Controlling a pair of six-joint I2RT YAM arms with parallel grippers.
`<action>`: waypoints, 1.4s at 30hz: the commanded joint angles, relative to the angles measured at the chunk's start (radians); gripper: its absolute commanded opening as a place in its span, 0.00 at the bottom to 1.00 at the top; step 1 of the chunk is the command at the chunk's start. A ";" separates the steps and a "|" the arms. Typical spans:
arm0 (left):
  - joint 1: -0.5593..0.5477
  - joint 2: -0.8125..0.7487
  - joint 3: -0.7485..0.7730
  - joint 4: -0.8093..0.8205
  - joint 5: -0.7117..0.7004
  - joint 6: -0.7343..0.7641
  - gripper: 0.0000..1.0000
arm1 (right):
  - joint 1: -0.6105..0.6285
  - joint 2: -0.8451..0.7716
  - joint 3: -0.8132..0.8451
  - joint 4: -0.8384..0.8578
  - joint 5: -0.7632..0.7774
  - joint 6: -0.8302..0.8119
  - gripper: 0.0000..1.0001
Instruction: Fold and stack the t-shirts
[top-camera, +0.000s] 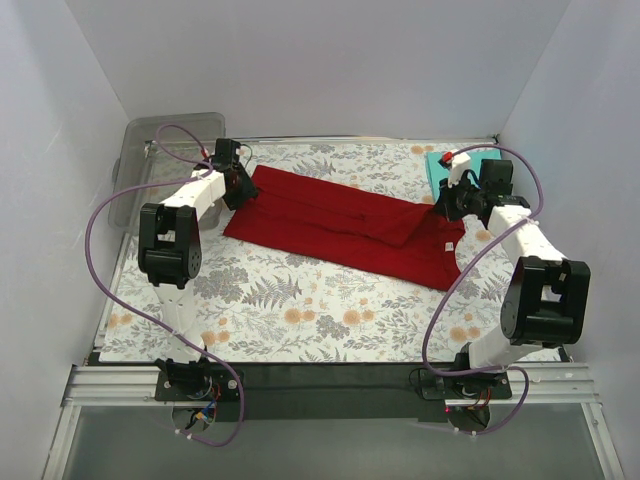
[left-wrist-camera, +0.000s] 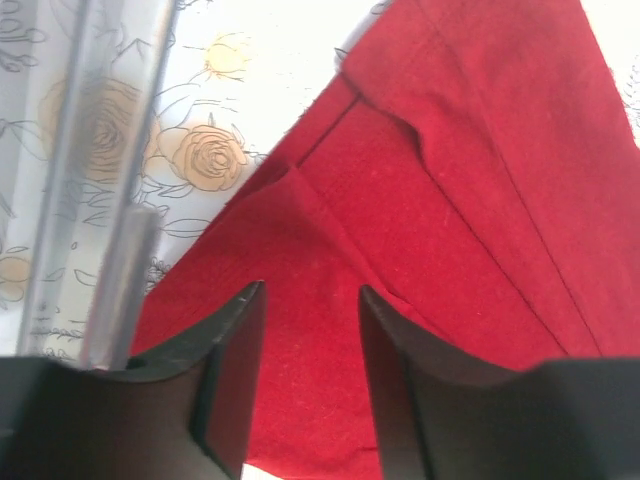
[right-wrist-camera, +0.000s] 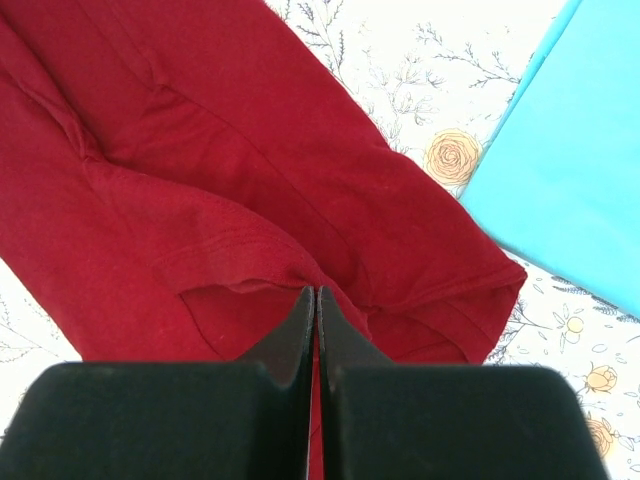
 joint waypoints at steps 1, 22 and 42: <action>0.016 -0.014 0.036 0.053 0.004 0.012 0.44 | 0.006 0.014 0.052 0.037 0.009 0.000 0.01; 0.016 -0.469 -0.288 0.216 0.269 0.089 0.66 | 0.017 0.210 0.174 0.077 0.180 0.148 0.17; 0.019 -1.276 -0.868 0.293 0.309 0.187 0.82 | 0.060 0.079 0.018 -0.213 -0.272 -0.305 0.33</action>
